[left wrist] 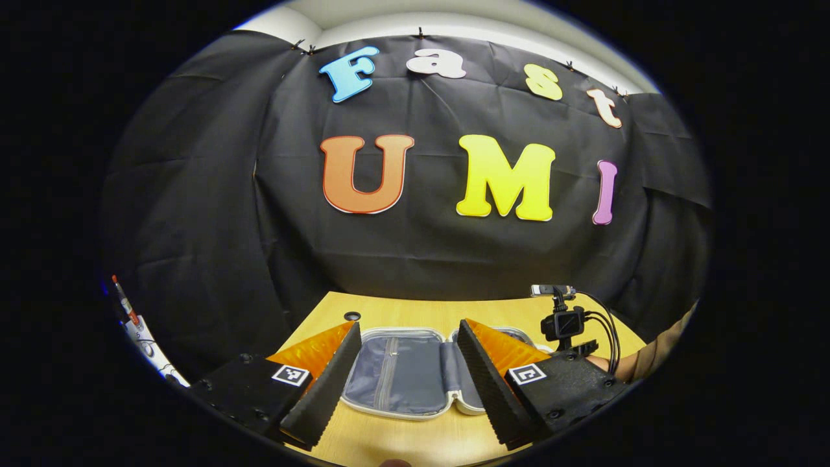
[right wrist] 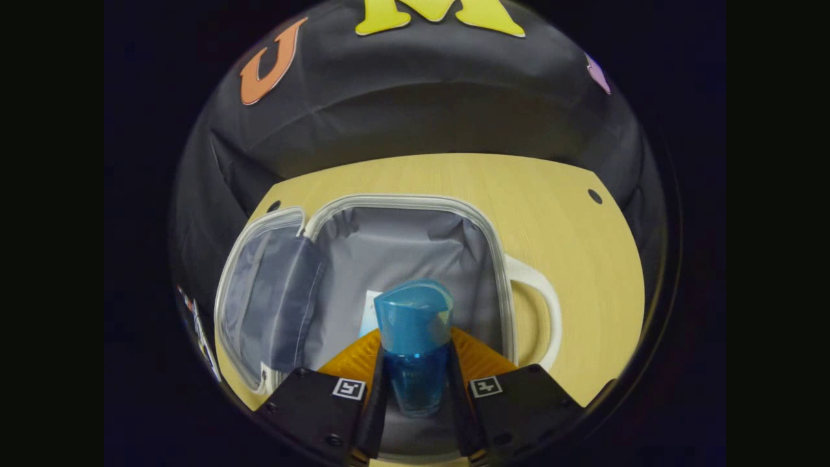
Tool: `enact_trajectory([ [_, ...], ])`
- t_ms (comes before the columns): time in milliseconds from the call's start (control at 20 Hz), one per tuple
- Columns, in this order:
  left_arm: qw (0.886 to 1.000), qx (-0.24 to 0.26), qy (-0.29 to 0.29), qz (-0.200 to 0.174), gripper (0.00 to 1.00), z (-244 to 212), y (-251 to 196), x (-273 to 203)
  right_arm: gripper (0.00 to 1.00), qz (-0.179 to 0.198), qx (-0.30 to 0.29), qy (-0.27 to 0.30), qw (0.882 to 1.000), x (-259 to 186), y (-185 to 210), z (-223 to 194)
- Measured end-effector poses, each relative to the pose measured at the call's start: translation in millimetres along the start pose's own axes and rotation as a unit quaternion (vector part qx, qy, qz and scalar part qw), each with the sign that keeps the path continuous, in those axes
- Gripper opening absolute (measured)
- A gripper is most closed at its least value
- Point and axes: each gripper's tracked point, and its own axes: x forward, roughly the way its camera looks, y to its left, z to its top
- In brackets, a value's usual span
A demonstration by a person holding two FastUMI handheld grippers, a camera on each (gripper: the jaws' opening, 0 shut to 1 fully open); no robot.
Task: First open the suitcase, pack the skin care products into it, and then close the suitcase.
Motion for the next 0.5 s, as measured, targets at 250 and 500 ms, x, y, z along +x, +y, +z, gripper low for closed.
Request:
enact_trajectory([
  [250, 0.999, -0.016, 0.028, 0.011, 0.96, -24, 16, -7, 0.42, -0.017, 0.017, 0.018, 1.000, 25, -5, -6],
  [500, 0.999, -0.019, 0.038, 0.017, 0.96, -32, 26, -9, 0.42, -0.022, 0.011, 0.017, 1.000, 29, -2, -5],
])
